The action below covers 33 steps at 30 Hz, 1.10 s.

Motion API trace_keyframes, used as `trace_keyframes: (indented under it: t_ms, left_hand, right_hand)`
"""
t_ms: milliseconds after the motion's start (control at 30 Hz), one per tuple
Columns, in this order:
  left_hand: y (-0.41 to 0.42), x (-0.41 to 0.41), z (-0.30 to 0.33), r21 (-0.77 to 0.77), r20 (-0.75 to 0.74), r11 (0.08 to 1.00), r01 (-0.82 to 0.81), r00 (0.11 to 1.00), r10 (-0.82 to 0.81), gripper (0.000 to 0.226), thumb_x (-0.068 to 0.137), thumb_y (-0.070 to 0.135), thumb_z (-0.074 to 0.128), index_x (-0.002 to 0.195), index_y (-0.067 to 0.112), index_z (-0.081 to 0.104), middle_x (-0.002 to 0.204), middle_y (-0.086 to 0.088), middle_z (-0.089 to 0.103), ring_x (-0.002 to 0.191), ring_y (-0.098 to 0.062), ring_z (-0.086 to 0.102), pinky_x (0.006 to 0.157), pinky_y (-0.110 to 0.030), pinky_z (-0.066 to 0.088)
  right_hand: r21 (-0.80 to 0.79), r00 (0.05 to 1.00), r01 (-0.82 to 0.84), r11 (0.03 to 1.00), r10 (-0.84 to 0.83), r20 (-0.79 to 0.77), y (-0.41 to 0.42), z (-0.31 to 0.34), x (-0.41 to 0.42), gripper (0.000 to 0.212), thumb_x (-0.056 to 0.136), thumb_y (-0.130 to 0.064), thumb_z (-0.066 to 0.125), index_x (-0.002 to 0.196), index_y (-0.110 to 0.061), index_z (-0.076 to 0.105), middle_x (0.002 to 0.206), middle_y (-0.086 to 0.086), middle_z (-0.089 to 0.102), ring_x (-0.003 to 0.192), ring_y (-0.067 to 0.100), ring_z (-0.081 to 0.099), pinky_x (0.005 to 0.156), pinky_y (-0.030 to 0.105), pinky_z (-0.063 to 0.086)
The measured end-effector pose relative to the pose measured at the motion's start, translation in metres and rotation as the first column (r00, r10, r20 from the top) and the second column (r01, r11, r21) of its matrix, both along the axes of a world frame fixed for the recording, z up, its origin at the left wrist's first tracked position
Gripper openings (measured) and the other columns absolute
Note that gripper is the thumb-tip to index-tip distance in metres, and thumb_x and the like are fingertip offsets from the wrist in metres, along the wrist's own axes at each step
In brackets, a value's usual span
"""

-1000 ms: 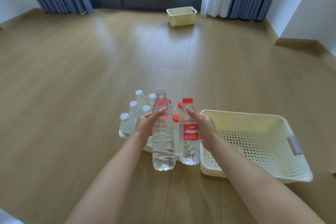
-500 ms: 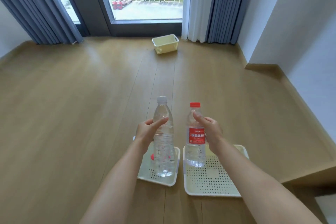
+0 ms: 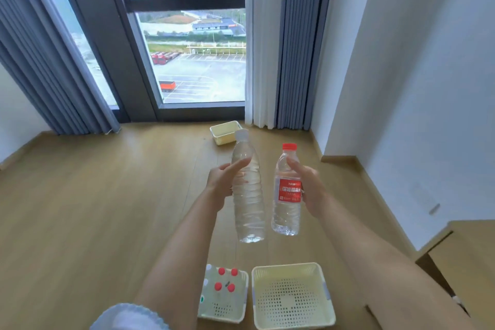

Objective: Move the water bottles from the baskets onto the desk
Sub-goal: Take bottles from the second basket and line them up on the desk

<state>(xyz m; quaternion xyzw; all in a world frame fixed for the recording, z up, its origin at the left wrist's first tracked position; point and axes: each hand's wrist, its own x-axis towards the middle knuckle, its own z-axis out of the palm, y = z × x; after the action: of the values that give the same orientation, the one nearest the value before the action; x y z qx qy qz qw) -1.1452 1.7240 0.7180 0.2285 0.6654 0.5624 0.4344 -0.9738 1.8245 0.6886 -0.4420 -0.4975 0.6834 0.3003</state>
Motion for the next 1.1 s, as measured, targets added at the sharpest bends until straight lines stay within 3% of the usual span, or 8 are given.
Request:
trace_keyframes:
  t_ms: [67,167,300,433,600,800,933,1100]
  left_hand:
    - [-0.005,0.010,0.007,0.009,0.005,1.000,0.011,1.000,-0.011,0.043,0.072,0.039,0.076,0.101,0.009,0.065,0.093,-0.010,0.068,0.074,-0.021,0.063,0.061,-0.028,0.051]
    - [-0.018,0.024,0.008,-0.018,0.026,0.997,0.070,0.997,-0.069,0.034,0.072,0.037,0.077,0.089,0.011,0.065,0.083,-0.007,0.065,0.065,-0.019,0.059,0.057,-0.027,0.048]
    - [-0.029,0.042,0.003,-0.029,-0.004,0.984,0.175,0.985,-0.175,0.032,0.071,0.036,0.078,0.088,0.012,0.064,0.089,-0.010,0.066,0.075,-0.023,0.062,0.066,-0.030,0.050]
    - [-0.033,0.068,0.017,0.028,-0.018,0.953,0.303,0.953,-0.302,0.025,0.073,0.032,0.077,0.082,0.013,0.065,0.084,-0.009,0.066,0.067,-0.019,0.061,0.063,-0.029,0.051]
    - [-0.036,0.115,0.020,0.032,-0.061,0.883,0.468,0.883,-0.466,0.031,0.070,0.035,0.079,0.086,0.011,0.069,0.085,-0.011,0.070,0.072,-0.023,0.066,0.072,-0.034,0.055]
    - [-0.045,0.198,0.016,0.022,-0.067,0.737,0.676,0.736,-0.673,0.040,0.067,0.037,0.079,0.094,0.008,0.071,0.091,-0.013,0.073,0.080,-0.026,0.069,0.079,-0.036,0.056]
    - [-0.052,0.264,0.017,0.033,-0.083,0.621,0.783,0.621,-0.779,0.042,0.067,0.037,0.080,0.094,0.007,0.071,0.094,-0.015,0.072,0.082,-0.027,0.069,0.080,-0.039,0.056]
    - [-0.069,0.356,0.022,0.036,-0.104,0.498,0.866,0.499,-0.860,0.032,0.067,0.038,0.080,0.083,0.012,0.068,0.092,-0.013,0.070,0.082,-0.026,0.067,0.081,-0.039,0.055]
  right_hand:
    - [0.029,1.000,0.018,0.999,-0.019,0.008,-0.010,0.013,0.016,0.086,0.051,-0.063,0.076,0.115,-0.007,0.061,0.097,0.011,0.070,0.079,0.023,0.069,0.065,0.031,0.051]
    - [0.060,0.997,0.072,0.996,-0.072,0.000,-0.031,0.018,0.043,0.090,0.051,-0.063,0.076,0.117,-0.005,0.060,0.103,0.015,0.070,0.084,0.028,0.069,0.071,0.034,0.053]
    - [0.042,0.983,0.185,0.982,-0.185,0.013,-0.063,0.016,0.076,0.075,0.066,-0.054,0.076,0.115,0.000,0.061,0.099,0.016,0.070,0.081,0.029,0.069,0.071,0.036,0.056]
    - [0.093,0.942,0.327,0.941,-0.332,0.046,-0.099,0.030,0.100,0.053,0.076,-0.045,0.072,0.106,-0.002,0.066,0.101,0.017,0.071,0.092,0.035,0.069,0.071,0.034,0.055]
    - [0.131,0.866,0.489,0.863,-0.498,0.048,-0.148,0.043,0.136,0.041,0.079,-0.047,0.068,0.097,-0.010,0.066,0.087,0.007,0.072,0.075,0.023,0.070,0.064,0.029,0.051]
    - [0.104,0.701,0.709,0.698,-0.713,0.005,-0.207,0.052,0.212,0.031,0.079,-0.037,0.072,0.094,-0.011,0.063,0.088,0.009,0.069,0.073,0.022,0.066,0.061,0.028,0.048]
    - [0.113,0.568,0.818,0.564,-0.823,-0.001,-0.248,0.059,0.268,0.040,0.079,-0.040,0.070,0.099,-0.006,0.063,0.087,0.009,0.069,0.072,0.020,0.066,0.059,0.027,0.048]
    - [0.121,0.418,0.901,0.417,-0.908,0.015,-0.292,0.064,0.347,0.041,0.079,-0.041,0.070,0.098,-0.006,0.065,0.078,0.006,0.068,0.063,0.016,0.063,0.052,0.023,0.043]
